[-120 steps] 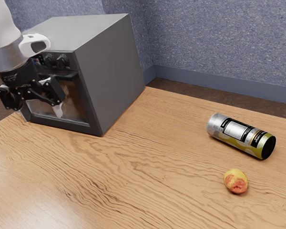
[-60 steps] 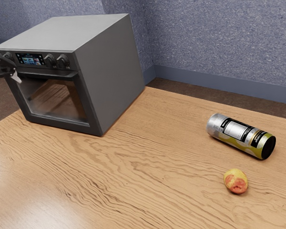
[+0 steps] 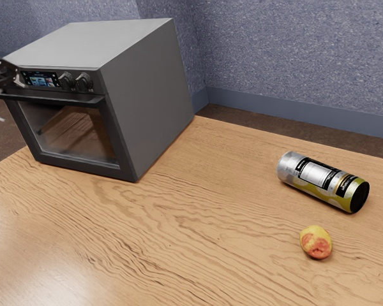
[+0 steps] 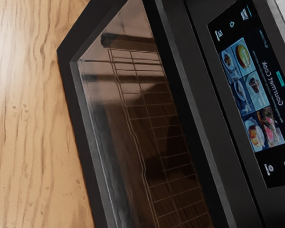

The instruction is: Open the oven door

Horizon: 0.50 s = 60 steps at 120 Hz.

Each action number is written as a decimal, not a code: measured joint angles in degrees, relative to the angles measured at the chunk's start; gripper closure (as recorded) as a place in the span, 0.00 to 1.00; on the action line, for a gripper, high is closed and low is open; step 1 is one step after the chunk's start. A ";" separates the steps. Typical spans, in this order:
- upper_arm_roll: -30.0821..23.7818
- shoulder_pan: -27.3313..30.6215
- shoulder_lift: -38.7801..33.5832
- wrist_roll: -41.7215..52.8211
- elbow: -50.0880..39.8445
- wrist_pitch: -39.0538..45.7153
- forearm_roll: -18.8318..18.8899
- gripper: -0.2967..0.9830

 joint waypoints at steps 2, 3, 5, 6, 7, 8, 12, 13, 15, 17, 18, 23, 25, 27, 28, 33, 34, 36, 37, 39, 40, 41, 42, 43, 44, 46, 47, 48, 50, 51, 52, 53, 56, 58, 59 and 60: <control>0.13 -0.08 0.12 -0.40 0.00 0.13 -0.07 0.23; 0.18 -0.11 0.16 -0.60 0.00 0.19 -0.10 0.23; 0.25 -0.16 0.27 -0.98 0.00 0.30 -0.17 0.23; 0.29 -0.18 0.36 -1.17 0.00 0.35 -0.20 0.23; 0.31 -0.20 0.43 -1.35 0.00 0.40 -0.24 0.23; 0.34 -0.22 0.49 -1.54 0.00 0.45 -0.28 0.23; 0.40 -0.26 0.72 -2.25 0.01 0.62 -0.42 0.23; 0.41 -0.26 0.79 -2.42 0.02 0.66 -0.45 0.23; 0.43 -0.19 1.08 -2.76 0.04 0.74 -0.50 0.23; 0.44 -0.11 1.47 -3.09 0.08 0.81 -0.53 0.23; 0.44 -0.06 1.71 -3.25 0.15 0.84 -0.55 0.23; 0.46 0.12 3.01 -4.03 0.85 0.99 -0.62 0.23; 0.46 0.17 3.54 -4.33 1.25 1.04 -0.65 0.23; 0.49 0.19 3.93 -4.62 1.57 1.09 -0.74 0.23; 0.50 0.20 4.10 -4.77 1.70 1.11 -0.88 0.23; 0.53 0.31 4.97 -5.43 2.35 1.21 -1.63 0.23; 0.54 0.34 5.20 -5.56 2.52 1.23 -1.75 0.23; 0.54 0.38 5.67 -5.81 2.86 1.27 -1.97 0.23; 0.55 0.39 5.93 -5.93 3.09 1.29 -2.07 0.23; 0.55 0.45 6.52 -6.17 3.55 1.32 -2.26 0.23; 0.55 0.48 6.78 -6.28 3.76 1.34 -2.34 0.23; 0.54 0.52 7.01 -6.40 3.94 1.35 -2.42 0.23; 0.53 0.56 7.20 -6.51 4.09 1.36 -2.48 0.23; 0.52 0.59 7.37 -6.62 4.22 1.38 -2.54 0.23; 0.51 0.62 7.51 -6.73 4.33 1.39 -2.60 0.23; 0.50 0.67 7.74 -6.95 4.51 1.41 -2.70 0.23; 0.50 0.69 7.82 -7.05 4.58 1.43 -2.75 0.23; 0.49 0.70 7.90 -7.16 4.64 1.44 -2.79 0.23; 0.48 0.75 8.02 -7.36 4.75 1.46 -2.87 0.23; 0.48 0.76 8.07 -7.46 4.79 1.47 -2.90 0.23; 0.46 0.78 8.12 -7.56 4.83 1.48 -2.92 0.23; 0.46 0.79 8.20 -7.65 4.87 1.48 -2.95 0.23; 0.47 0.84 8.54 -7.93 5.04 1.51 -3.02 0.23; 0.46 0.90 8.84 -8.11 5.21 1.52 -3.05 0.23; 0.45 0.93 9.03 -8.20 5.33 1.53 -3.07 0.23; 0.44 0.96 9.22 -8.29 5.48 1.54 -3.08 0.23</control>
